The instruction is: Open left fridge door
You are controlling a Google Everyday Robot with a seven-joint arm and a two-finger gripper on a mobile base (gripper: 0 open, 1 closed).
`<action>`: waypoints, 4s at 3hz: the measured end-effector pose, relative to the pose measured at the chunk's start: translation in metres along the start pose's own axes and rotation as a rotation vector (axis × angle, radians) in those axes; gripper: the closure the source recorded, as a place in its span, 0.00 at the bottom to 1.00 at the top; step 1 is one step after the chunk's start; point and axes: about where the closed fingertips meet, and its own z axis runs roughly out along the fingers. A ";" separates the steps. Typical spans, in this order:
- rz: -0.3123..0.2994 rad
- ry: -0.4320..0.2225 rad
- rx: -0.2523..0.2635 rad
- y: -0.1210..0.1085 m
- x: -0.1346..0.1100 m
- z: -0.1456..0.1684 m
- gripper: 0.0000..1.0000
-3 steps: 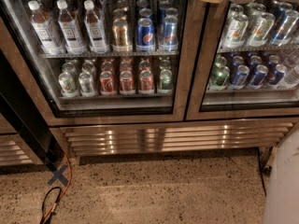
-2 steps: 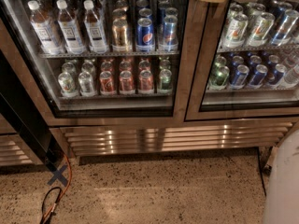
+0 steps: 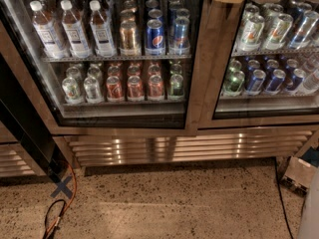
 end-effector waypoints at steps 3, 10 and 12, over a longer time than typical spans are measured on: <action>0.014 -0.008 0.037 0.016 -0.014 -0.013 0.35; 0.132 -0.028 0.396 0.113 -0.081 -0.124 0.00; 0.206 -0.009 0.321 0.106 -0.052 -0.082 0.00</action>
Offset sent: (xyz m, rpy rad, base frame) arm -0.2159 -0.0907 -0.0144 0.0939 0.1266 -0.4099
